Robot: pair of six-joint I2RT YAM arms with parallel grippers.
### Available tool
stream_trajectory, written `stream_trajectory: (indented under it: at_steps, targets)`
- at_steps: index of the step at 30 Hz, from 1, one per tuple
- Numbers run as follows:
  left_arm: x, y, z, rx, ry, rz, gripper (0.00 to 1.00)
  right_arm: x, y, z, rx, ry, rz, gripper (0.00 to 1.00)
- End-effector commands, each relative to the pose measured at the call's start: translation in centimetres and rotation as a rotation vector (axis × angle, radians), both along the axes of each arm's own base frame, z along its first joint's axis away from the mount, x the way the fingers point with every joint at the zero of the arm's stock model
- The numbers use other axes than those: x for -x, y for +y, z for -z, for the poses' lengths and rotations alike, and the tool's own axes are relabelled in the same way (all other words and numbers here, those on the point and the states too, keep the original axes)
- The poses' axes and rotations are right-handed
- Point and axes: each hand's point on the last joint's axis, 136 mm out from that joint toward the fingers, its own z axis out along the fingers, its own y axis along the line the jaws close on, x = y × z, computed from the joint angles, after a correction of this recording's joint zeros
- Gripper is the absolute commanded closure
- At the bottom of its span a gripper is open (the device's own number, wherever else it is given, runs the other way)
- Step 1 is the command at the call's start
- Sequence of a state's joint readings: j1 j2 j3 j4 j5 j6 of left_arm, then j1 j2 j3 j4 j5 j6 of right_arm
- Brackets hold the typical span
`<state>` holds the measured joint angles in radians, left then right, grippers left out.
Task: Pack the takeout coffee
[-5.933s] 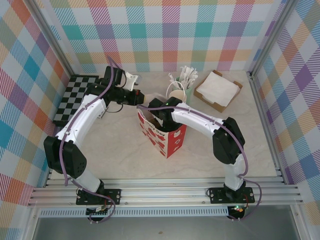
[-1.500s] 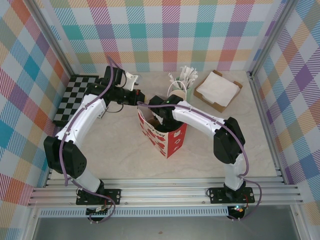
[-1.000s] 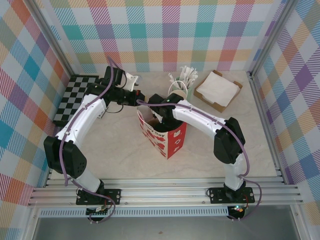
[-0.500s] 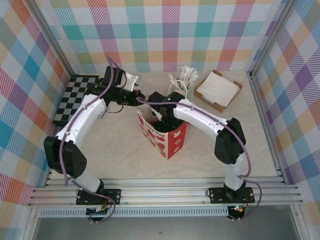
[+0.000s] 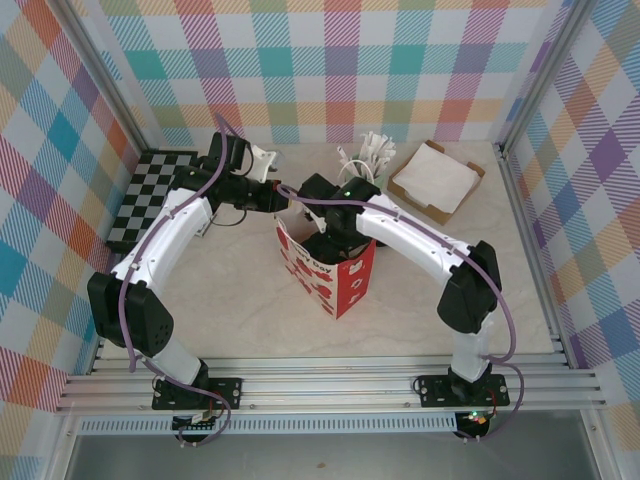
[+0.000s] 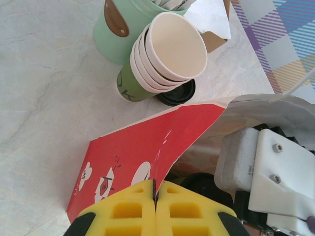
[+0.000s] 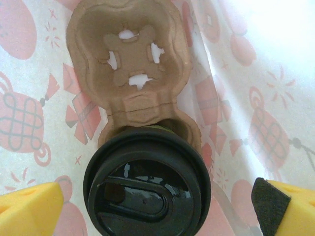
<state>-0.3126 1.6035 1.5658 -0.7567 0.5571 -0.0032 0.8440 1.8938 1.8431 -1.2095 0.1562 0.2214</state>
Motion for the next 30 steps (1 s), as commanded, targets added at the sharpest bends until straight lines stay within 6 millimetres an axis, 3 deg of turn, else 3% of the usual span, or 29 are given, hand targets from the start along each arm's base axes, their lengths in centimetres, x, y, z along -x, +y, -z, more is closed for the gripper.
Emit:
stream_trajectory:
  at_steps: [1,11,20,26,30]
  targets:
    - [0.3,-0.2,-0.3,-0.012,-0.011,0.016,1.00,-1.3,0.0,-3.7,-0.071,-0.111,0.047,0.00]
    - [0.2,-0.1,0.0,-0.018,-0.007,0.014,1.00,-3.4,0.2,-8.5,-0.198,-0.330,0.074,0.00]
    - [0.2,-0.1,0.3,-0.019,-0.001,0.016,1.00,-5.8,1.3,-14.8,-0.395,-0.580,0.109,0.00]
    - [0.2,-0.1,0.1,-0.020,-0.005,0.014,1.00,-5.6,1.0,-18.9,-0.515,-0.679,0.119,0.00]
    - [0.1,-0.1,0.2,-0.021,-0.004,0.014,1.00,-4.3,0.6,-21.1,-0.593,-0.704,0.102,0.00]
